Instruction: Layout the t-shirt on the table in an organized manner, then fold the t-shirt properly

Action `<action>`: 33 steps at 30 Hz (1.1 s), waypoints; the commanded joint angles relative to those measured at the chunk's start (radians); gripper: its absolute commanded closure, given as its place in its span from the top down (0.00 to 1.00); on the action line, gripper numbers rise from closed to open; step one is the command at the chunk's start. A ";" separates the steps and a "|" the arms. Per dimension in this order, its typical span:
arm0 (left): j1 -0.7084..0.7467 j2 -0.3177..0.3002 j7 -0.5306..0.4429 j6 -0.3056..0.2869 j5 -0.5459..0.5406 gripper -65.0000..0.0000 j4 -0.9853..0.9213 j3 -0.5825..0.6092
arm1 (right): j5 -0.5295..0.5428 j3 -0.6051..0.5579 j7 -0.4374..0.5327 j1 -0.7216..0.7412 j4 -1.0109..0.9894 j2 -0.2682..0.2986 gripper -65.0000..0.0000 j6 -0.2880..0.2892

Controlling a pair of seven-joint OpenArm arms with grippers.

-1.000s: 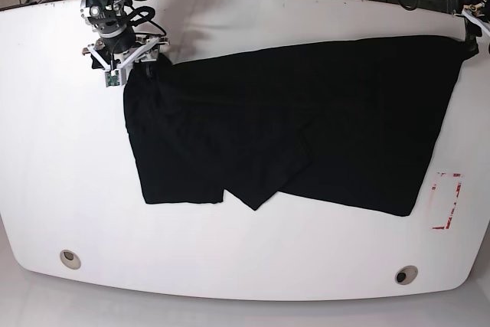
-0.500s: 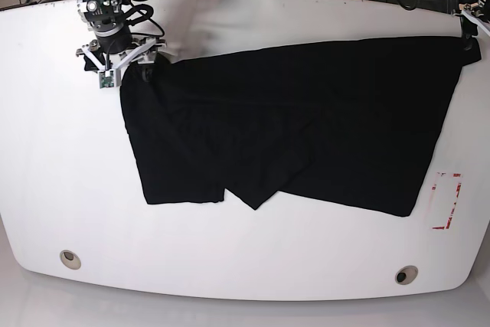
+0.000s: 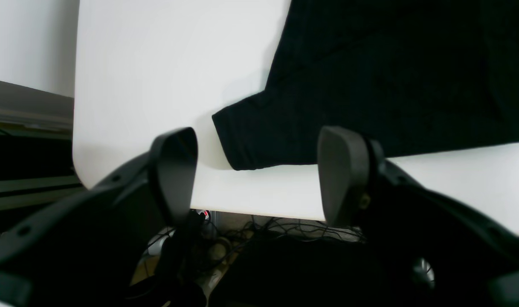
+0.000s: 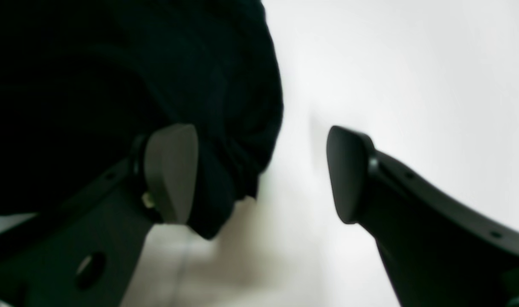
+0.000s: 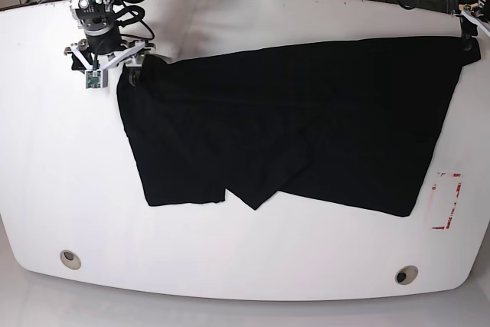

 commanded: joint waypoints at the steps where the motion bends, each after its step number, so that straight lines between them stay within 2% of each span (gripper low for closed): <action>1: 0.001 -0.021 -0.023 0.003 -0.009 0.62 0.016 -0.007 | 0.009 0.010 0.027 0.034 0.022 0.004 0.70 -0.008; 8: -0.023 -0.021 -0.023 0.003 -0.009 0.62 0.013 -0.007 | 0.010 -0.009 0.025 0.130 0.000 -0.006 0.70 -0.001; 15: -0.023 -0.021 -0.023 0.003 -0.009 0.62 0.014 -0.007 | 0.001 -0.098 0.024 0.254 -0.086 -0.016 0.70 -0.001; 23: -0.023 -0.021 -0.023 0.003 -0.009 0.62 0.014 -0.007 | 0.007 -0.213 0.024 0.380 -0.258 0.018 0.70 -0.001; 33: -0.023 -0.021 -0.023 0.003 -0.009 0.62 0.014 -0.007 | 0.000 -0.282 0.030 0.544 -0.497 0.020 0.70 -0.001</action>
